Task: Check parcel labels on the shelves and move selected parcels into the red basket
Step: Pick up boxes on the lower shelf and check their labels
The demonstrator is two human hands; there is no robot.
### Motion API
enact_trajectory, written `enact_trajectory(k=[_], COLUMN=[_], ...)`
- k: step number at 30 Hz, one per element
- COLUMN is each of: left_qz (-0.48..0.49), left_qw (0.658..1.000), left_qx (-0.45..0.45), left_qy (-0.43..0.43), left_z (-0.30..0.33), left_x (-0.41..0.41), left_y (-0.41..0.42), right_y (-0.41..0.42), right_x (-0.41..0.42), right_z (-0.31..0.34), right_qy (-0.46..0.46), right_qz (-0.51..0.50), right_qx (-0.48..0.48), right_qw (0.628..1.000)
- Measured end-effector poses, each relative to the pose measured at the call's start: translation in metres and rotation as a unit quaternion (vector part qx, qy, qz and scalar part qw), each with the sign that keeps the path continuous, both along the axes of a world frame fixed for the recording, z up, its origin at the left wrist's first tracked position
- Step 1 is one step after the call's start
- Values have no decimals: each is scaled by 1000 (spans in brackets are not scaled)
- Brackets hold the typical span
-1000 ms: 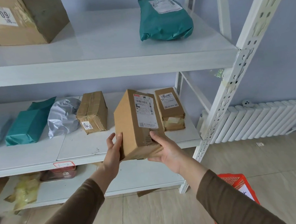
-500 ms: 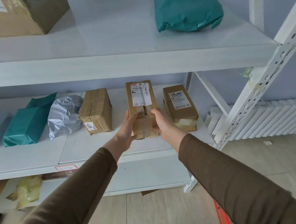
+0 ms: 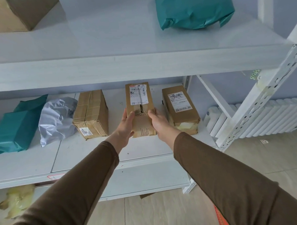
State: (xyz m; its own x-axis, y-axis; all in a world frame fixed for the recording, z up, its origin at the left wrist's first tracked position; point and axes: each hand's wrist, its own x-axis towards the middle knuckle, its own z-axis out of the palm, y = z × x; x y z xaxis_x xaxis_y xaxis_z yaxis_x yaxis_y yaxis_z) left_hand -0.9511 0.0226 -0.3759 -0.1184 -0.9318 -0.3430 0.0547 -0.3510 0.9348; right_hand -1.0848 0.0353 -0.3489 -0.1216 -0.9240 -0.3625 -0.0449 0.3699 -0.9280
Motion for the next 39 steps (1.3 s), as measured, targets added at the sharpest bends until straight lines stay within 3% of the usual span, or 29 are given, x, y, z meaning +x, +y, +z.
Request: enact_trajectory(k=[6,8,10,13,15,19,22,30,34,39], left_qz=[-7,10,37,78,111,166,167,95,76,29], left_qw=[1000,998,992,976,966,961,968,988,995,999], left_qx=[-7,-34,-76,-158,-185,-170,-121,-5,51,28], left_qy=[-25,-49,-95,-127,-143,-143,-142,-119,-48,-1], left_z=[9,17,25,41,49,50,41,3,-12,-15], left_x=[8,18,32,60,83,142,178,210,216,213], left_y=[14,26,39,55,58,39,17,-39,-56,-45], right_y=[12,17,22,30,34,28,11,-45,-53,-44], right_x=[-6,-3,6,36,63,113,140,177,194,204], right_z=[17,17,18,27,34,42,37,-2,-22,-26], right_qy=[45,155,257,292,269,178,106,23,-18,-28], right_qz=[-12,-26,-40,-31,15,109,124,75,61,41], right_qx=[27,-49,-193,-397,-422,-314,-199,27,59,23], right_qw=[999,986,946,870,866,926,966,997,996,999])
